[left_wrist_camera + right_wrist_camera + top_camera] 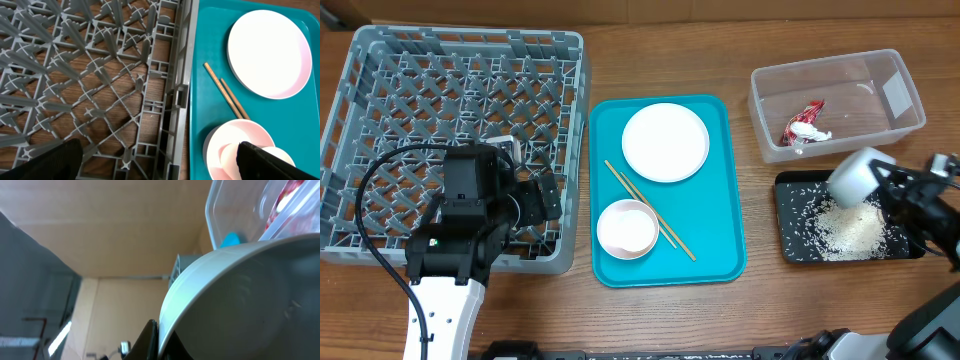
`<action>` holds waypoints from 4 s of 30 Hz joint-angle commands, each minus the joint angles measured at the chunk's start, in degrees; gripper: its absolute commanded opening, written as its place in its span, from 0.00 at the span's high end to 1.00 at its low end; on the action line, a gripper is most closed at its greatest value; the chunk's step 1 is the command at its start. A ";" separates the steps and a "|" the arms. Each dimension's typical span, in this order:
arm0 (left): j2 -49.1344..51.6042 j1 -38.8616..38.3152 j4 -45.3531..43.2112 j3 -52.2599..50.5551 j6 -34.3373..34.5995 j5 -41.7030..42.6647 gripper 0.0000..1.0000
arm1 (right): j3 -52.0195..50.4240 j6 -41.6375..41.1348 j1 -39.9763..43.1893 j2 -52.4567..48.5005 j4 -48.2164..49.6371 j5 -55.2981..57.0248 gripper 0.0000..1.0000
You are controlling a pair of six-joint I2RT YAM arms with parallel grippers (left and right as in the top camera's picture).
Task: Sort waste into correct bins and load items into the dishwasher
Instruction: 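Bring the empty bowl back and set it on the white plate, then grasp the white cup on the tray with the right gripper and lift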
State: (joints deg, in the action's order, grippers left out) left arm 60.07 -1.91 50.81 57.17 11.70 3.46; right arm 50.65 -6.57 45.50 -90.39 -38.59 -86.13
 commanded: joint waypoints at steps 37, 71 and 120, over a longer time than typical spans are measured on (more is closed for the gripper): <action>0.57 -0.37 -0.24 1.55 0.59 0.63 0.00 | 12.98 0.90 -69.88 -9.27 29.66 73.00 0.96; 0.59 -0.37 -0.09 1.55 0.57 0.63 0.00 | 33.05 0.35 -70.44 0.76 -12.39 73.00 0.31; 0.59 -0.37 -0.15 1.55 0.59 1.18 0.00 | 32.63 -14.01 -80.30 -5.22 -18.47 71.65 0.96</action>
State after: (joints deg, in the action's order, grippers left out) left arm 60.31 -1.91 50.81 57.34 11.73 3.46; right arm 81.76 -20.97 -38.98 -98.19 -57.74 -10.31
